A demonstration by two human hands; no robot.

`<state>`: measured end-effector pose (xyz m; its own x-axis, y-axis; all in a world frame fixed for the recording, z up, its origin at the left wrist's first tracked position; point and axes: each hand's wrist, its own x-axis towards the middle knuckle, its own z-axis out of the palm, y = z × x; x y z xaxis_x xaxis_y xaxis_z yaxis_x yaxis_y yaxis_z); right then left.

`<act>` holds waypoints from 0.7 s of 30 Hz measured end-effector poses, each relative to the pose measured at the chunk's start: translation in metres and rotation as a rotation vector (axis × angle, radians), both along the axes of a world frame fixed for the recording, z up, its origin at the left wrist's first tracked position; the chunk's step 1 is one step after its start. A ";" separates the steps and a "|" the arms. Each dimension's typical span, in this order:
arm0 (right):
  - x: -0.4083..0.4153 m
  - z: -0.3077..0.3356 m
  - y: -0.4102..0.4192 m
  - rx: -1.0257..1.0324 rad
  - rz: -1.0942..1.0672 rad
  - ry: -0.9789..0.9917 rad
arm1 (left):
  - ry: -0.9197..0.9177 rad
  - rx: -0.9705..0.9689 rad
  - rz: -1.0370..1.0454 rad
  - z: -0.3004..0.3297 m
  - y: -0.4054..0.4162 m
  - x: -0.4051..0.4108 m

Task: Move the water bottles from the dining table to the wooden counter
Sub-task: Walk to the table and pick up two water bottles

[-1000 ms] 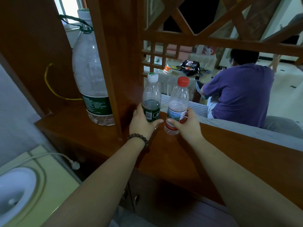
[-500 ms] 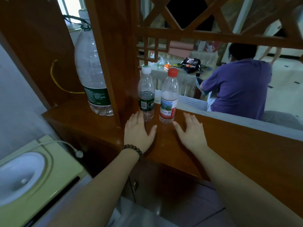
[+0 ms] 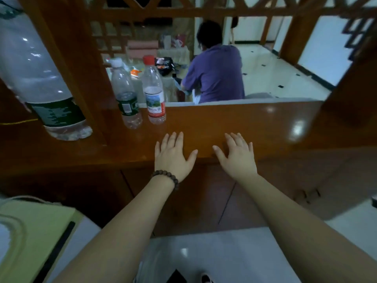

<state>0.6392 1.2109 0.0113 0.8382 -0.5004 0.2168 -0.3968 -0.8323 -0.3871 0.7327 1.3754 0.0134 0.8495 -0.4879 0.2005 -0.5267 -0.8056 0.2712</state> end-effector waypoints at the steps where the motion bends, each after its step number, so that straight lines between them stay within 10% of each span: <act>1: -0.020 -0.004 0.000 0.009 -0.042 -0.002 | 0.003 0.002 -0.045 -0.003 -0.005 -0.012; 21: -0.509 -0.042 0.044 0.137 -1.197 0.165 | 0.130 0.093 -1.152 -0.037 -0.139 -0.425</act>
<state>0.1301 1.2548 -0.0305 -0.1572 -0.9869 0.0354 -0.9389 0.1383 -0.3153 0.3078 1.2369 -0.0231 -0.0955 -0.9932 0.0671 -0.9331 0.1128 0.3415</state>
